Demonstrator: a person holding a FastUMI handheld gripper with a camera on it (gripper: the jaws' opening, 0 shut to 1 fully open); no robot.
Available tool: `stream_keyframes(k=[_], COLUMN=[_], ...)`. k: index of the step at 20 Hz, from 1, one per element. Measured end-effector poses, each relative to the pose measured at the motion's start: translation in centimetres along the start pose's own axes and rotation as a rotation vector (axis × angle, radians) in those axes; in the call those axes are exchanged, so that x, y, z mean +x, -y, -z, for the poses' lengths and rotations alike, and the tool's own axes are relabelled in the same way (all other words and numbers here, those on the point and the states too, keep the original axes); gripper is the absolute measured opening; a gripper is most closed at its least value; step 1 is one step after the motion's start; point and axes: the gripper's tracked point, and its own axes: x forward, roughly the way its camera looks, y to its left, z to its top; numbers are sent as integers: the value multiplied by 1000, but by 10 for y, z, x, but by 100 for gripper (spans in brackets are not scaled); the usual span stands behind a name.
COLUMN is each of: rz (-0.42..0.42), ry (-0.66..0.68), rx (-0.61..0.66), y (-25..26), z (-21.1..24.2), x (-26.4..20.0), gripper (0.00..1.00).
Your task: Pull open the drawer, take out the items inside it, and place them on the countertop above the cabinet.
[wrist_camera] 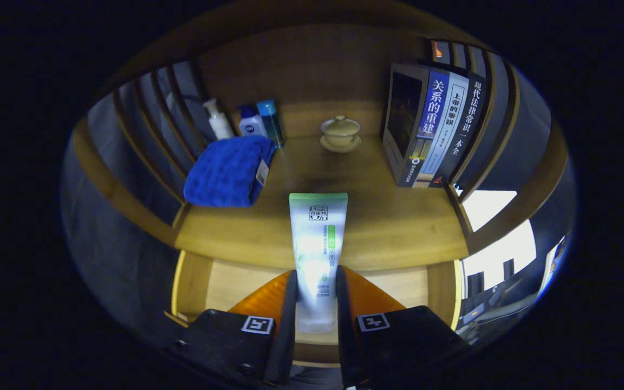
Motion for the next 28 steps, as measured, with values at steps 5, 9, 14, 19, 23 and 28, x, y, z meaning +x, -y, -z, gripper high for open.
stream_keyframes(k=[5,9,14,19,23,28], rz=[21,49,63,106,108,95], ry=[23,27,19,13,4,45], rx=[16,27,21,12,18,17], y=[-2,4,5,12,10,7], z=[-32,-38,-38,-37,-29,-35], x=[23,46,68,90,110,107], gripper=[42,43,42,43,46,51])
